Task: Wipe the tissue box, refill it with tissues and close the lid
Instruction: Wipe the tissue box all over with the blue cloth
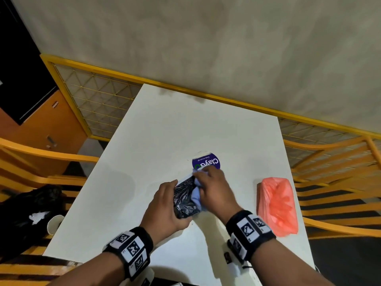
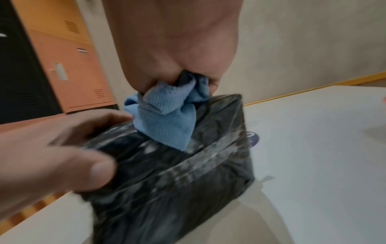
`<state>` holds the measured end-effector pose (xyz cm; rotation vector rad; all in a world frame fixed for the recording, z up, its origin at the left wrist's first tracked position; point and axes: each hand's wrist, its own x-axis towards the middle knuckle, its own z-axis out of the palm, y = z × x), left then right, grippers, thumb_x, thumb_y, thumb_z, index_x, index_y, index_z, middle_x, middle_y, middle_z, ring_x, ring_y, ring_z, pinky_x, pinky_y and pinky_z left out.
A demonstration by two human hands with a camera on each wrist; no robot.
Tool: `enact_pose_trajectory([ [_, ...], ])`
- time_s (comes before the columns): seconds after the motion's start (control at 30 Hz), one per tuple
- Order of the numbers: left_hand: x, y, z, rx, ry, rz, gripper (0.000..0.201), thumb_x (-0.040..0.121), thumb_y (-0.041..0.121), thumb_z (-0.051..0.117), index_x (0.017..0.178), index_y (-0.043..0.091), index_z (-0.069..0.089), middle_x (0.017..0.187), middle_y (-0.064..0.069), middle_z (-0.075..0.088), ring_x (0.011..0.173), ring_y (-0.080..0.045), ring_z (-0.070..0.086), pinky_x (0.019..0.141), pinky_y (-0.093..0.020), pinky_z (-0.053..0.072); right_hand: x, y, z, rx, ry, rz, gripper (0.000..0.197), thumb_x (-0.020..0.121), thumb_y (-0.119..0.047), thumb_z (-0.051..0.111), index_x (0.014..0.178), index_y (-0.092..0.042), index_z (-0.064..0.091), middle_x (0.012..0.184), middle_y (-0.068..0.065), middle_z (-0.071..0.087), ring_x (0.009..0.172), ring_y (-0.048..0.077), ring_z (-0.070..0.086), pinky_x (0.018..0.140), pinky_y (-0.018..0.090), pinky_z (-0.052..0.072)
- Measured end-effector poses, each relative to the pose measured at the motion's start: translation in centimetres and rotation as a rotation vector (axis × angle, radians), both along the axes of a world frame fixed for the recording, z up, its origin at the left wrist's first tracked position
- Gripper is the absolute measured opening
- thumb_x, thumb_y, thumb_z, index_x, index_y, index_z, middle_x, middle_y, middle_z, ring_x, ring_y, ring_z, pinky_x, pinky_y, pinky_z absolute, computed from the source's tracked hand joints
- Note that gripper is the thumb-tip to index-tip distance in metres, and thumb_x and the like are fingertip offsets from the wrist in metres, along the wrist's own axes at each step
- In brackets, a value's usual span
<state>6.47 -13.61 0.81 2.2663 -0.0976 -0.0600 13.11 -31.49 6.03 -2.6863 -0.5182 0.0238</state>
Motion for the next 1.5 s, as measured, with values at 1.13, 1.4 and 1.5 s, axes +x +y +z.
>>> enact_pose_trajectory([
  [1.13,0.1,-0.6,0.0,0.111,-0.013,0.020,0.105,0.053,0.060,0.075,0.142,0.016,0.042,0.128,-0.001,0.050,0.114,-0.024,0.056,0.086,-0.041,0.054,-1.8,-1.0,2.0,0.056,-0.161,-0.001,0.044,0.057,-0.016,0.057,0.101,-0.018,0.066,0.119,0.006,0.064,0.095,0.031,0.057,0.074,0.037,0.046],
  [1.4,-0.4,-0.3,0.1,0.054,-0.008,0.045,0.082,0.070,0.056,0.058,0.141,0.017,0.045,0.132,0.003,0.051,0.118,-0.021,0.057,0.089,-0.040,0.051,-7.1,1.4,0.0,0.077,0.003,0.411,0.047,0.089,-0.013,0.051,0.136,-0.017,0.049,0.147,0.006,0.046,0.119,0.029,0.051,0.099,0.041,0.043],
  [1.5,-0.5,-0.5,0.5,0.107,0.022,0.050,0.109,0.053,0.062,0.071,0.145,0.011,0.040,0.135,-0.004,0.054,0.118,-0.027,0.060,0.089,-0.043,0.054,-5.4,-0.6,1.2,0.207,-0.093,0.358,0.049,0.073,0.003,0.058,0.118,-0.016,0.057,0.135,0.006,0.055,0.114,0.027,0.054,0.099,0.035,0.042],
])
